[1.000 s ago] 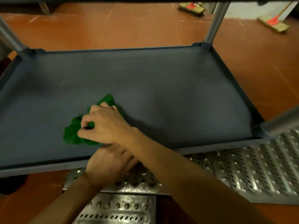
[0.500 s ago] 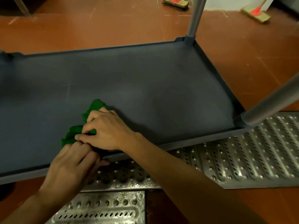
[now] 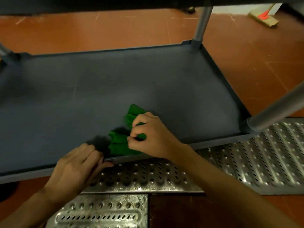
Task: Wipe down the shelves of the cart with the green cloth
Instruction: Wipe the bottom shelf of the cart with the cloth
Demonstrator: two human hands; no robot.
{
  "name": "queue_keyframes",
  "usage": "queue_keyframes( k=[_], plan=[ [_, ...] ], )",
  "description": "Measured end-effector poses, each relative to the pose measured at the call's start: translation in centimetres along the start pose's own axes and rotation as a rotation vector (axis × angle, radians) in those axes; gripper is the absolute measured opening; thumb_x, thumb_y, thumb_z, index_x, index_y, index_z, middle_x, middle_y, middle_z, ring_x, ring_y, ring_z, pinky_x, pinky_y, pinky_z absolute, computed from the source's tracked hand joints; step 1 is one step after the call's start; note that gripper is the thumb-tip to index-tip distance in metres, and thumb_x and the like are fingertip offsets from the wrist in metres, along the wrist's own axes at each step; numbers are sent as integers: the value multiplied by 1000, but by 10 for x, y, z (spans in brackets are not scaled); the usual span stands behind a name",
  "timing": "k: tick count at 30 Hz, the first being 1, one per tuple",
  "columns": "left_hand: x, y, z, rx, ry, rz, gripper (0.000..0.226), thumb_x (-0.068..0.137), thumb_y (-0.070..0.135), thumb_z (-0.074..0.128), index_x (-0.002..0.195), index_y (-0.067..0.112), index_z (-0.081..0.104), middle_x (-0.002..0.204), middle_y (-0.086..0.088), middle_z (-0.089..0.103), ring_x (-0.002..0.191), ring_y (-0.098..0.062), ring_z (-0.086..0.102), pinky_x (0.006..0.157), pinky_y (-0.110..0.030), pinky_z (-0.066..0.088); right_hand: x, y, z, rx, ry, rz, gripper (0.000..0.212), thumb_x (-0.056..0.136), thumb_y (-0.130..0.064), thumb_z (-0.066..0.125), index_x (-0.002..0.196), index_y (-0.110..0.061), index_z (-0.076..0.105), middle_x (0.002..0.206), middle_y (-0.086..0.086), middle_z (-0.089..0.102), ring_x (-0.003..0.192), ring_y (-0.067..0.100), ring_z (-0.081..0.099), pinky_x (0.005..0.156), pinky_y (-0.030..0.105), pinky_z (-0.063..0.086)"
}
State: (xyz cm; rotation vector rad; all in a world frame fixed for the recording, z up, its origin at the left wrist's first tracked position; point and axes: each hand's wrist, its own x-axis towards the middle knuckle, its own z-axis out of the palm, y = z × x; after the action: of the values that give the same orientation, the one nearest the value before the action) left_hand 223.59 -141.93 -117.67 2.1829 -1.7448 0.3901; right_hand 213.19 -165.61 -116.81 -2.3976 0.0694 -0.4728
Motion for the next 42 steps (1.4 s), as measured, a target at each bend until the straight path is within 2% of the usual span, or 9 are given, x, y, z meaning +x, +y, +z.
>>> queue_keyframes(
  k=[6,10,19,26,28,30,34,37,42],
  plan=[
    [-1,1,-5,-77,-14,-103,33,89,49,58,89,17,57,88,2,57,64,-13,57,50,-18,39,-40,48,-71,-75,5,172,21,81,-45,60,66,-32,66,93,-8,60,96,12,50,89,22,40],
    [-4,3,-4,-139,-31,-164,38,91,55,54,85,17,60,85,6,55,69,-11,54,51,-24,47,-53,57,-89,-99,80,205,21,81,-43,59,64,-32,62,92,-6,60,95,14,53,87,25,42],
    [-3,7,-2,-137,23,-253,42,89,61,54,81,20,60,81,9,52,71,-9,48,48,-24,42,-37,34,-55,-189,135,300,23,78,-42,64,63,-25,67,89,-7,60,95,14,50,89,48,46],
    [2,2,-7,-112,-58,-262,41,85,66,53,80,25,54,78,10,51,68,-8,47,47,-23,37,-3,-16,14,-191,160,212,28,73,-41,60,56,-20,66,74,-9,56,81,10,46,79,33,34],
    [13,4,-21,-120,-206,-326,45,83,70,53,90,26,55,86,9,56,76,-12,57,54,-25,40,2,-27,20,-175,167,243,27,75,-39,62,58,-19,67,74,-10,56,81,11,47,77,34,39],
    [22,9,-37,-187,-378,-477,56,83,68,60,117,25,52,110,6,61,102,-16,60,74,-30,48,6,-36,15,-127,131,366,22,80,-33,69,65,-17,72,78,-10,57,87,15,49,80,37,44],
    [24,27,-70,-438,-373,-610,93,79,63,70,151,25,27,139,2,51,125,-18,54,98,-40,50,12,-80,-11,27,32,552,25,93,-34,62,73,-19,70,82,-6,59,85,14,54,79,34,45],
    [18,44,-108,-612,-355,-696,105,75,69,69,156,26,18,145,0,44,126,-19,53,100,-42,51,21,-144,-31,187,-85,706,31,97,-40,53,78,-20,68,88,1,61,77,9,58,67,24,43],
    [-2,69,-190,-944,-226,-937,92,68,77,68,144,37,38,134,14,57,122,-3,57,100,-31,52,33,-247,-65,515,-147,914,41,96,-43,55,86,-7,72,85,14,73,80,23,71,70,36,52]
  ],
)
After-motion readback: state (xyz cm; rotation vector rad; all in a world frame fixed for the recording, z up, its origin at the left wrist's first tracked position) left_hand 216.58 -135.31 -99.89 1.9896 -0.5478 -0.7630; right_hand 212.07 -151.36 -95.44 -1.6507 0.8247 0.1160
